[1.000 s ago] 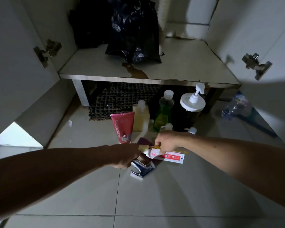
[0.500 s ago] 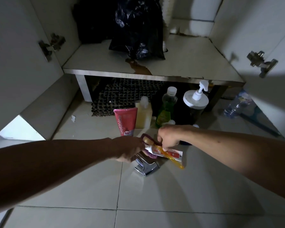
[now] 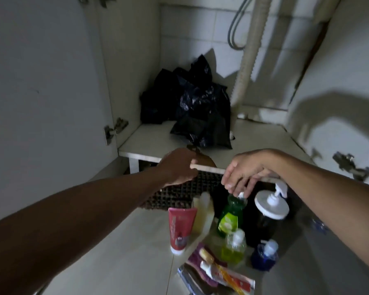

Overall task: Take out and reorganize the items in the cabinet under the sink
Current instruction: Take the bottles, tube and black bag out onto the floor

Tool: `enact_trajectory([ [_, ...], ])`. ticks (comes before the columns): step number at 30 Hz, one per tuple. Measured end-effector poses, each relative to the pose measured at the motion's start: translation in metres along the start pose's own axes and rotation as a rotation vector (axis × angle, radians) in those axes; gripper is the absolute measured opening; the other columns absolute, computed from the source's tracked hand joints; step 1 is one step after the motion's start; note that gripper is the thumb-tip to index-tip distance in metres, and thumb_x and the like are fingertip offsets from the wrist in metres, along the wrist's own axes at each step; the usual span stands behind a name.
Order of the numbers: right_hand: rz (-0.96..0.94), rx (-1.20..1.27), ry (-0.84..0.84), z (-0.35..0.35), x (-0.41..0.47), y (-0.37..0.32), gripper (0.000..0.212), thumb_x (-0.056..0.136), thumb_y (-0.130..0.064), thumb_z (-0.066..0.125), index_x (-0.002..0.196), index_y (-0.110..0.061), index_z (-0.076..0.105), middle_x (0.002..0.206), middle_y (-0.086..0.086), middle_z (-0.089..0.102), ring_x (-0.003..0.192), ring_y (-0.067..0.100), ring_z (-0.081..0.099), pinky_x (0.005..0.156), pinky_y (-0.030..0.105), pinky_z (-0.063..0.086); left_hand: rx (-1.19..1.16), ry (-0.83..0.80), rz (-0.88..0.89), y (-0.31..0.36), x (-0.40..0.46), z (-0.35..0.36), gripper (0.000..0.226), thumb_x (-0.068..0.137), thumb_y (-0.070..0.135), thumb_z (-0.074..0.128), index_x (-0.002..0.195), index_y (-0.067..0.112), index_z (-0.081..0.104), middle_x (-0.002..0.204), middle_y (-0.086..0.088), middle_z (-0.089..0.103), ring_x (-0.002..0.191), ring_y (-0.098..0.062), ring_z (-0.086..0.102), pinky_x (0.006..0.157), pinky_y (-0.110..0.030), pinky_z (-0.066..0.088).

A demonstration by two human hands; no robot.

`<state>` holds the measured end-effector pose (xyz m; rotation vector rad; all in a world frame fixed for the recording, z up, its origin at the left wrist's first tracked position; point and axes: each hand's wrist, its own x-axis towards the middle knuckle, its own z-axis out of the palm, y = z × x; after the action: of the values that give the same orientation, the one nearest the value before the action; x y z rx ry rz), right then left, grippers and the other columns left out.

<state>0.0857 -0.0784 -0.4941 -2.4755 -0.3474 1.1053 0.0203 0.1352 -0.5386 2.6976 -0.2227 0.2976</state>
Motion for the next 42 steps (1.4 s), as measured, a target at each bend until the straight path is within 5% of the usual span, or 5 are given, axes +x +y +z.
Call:
enact_trajectory([
  [10,-0.160,0.005,0.727,-0.068,0.049,-0.064,0.080,0.069,-0.070,0.073,0.128,-0.020,0.050,0.127,0.005,0.050,0.114,0.030,0.056,0.076,0.039,0.061,0.313,-0.351,-0.294,-0.052,0.073,0.000,0.090,0.087,0.062,0.060,0.156,0.016,0.022,0.153,-0.015,0.033,0.138,-0.032,0.036,0.112,-0.041,0.036],
  [20,0.040,0.037,0.774,-0.083,0.134,-0.102,0.147,0.060,-0.080,0.074,0.154,-0.026,-0.026,0.161,0.020,-0.027,0.150,0.044,-0.003,0.118,0.059,0.015,0.356,-0.582,-0.259,-0.073,0.102,-0.011,0.100,0.078,0.075,0.060,0.157,0.026,0.022,0.157,-0.004,0.034,0.139,-0.028,0.037,0.111,-0.040,0.038],
  [26,-0.121,-0.177,0.757,-0.082,0.184,-0.104,0.042,0.090,-0.024,0.061,0.129,-0.007,0.059,0.126,0.016,0.064,0.112,0.035,0.063,0.085,0.033,0.054,0.390,-0.603,-0.185,-0.072,0.107,-0.025,0.097,0.078,0.064,0.070,0.155,0.023,0.029,0.157,-0.001,0.036,0.141,-0.023,0.036,0.111,-0.033,0.038],
  [33,-0.265,-0.817,0.506,-0.184,0.157,-0.180,0.005,0.056,-0.018,0.069,0.060,-0.017,0.066,0.081,0.011,0.068,0.074,0.030,0.063,0.065,0.040,0.055,0.568,-0.800,0.053,-0.074,0.129,-0.054,0.093,0.081,0.057,0.071,0.155,0.024,0.027,0.156,-0.008,0.035,0.140,-0.025,0.034,0.109,-0.028,0.035],
  [42,-0.177,-0.690,0.669,-0.245,0.247,-0.217,0.148,0.055,-0.060,0.090,0.150,-0.045,-0.023,0.158,0.006,-0.038,0.146,0.045,-0.024,0.109,0.077,0.015,0.535,-0.728,-0.017,-0.106,0.138,-0.046,0.106,0.058,0.076,0.074,0.150,0.042,0.034,0.148,0.003,0.045,0.134,-0.026,0.042,0.102,-0.033,0.041],
])
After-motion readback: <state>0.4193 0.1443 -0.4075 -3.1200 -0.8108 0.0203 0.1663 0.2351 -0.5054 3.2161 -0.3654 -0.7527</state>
